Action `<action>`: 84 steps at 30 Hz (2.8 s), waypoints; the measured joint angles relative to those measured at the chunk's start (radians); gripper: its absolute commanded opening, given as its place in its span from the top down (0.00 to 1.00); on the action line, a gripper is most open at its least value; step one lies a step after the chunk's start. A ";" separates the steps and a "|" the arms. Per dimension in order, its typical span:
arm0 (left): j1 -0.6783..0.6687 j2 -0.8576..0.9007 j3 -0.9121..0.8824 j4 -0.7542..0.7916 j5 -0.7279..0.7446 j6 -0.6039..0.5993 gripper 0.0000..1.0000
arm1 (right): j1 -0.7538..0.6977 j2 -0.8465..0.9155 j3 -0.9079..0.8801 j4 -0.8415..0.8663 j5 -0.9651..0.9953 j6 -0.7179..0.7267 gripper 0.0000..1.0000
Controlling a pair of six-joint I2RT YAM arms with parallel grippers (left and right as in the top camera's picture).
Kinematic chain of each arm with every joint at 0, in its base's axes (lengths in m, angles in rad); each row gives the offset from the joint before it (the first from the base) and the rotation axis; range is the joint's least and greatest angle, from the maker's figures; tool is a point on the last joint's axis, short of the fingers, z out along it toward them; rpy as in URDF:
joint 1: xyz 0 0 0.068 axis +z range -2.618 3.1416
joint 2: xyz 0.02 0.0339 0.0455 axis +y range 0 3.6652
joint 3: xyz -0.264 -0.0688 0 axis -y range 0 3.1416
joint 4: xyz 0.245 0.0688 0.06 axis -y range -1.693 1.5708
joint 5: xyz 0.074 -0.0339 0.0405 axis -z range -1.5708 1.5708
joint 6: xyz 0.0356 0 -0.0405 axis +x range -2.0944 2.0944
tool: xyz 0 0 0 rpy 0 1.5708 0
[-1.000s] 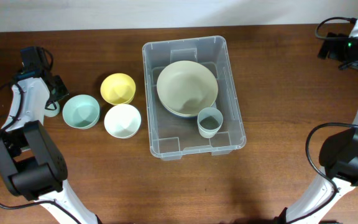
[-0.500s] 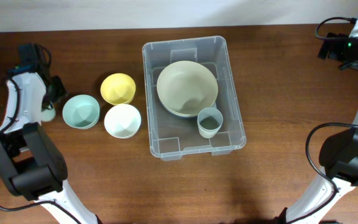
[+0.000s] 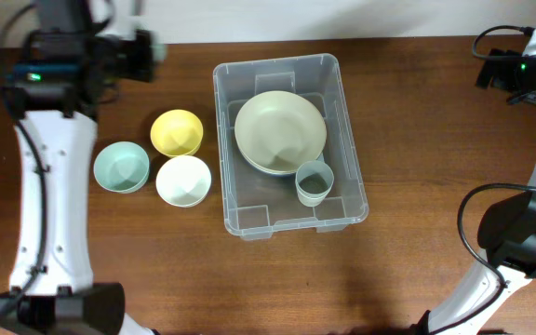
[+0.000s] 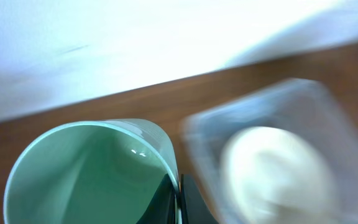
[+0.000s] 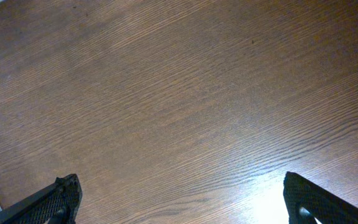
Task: Pack container
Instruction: 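Grasp the light teal cup's rim with the left gripper and lift, then lower the light teal cup onto the stacked cups in the container, then release the cup and move the left gripper to the teal bowl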
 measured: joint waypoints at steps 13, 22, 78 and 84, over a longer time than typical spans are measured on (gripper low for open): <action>-0.385 0.003 -0.002 -0.227 0.256 0.083 1.00 | 0.000 0.000 0.000 0.000 0.000 0.000 0.01; -0.522 0.019 -0.002 -0.230 0.266 0.090 0.99 | 0.000 0.000 0.000 0.000 0.000 0.000 0.01; -0.279 0.277 0.143 -0.365 -0.040 -0.200 0.43 | 0.000 0.000 0.000 0.000 0.000 0.000 0.01; -0.126 0.266 0.145 -0.560 -0.270 -0.335 0.20 | 0.000 0.000 0.000 0.000 0.000 0.000 0.01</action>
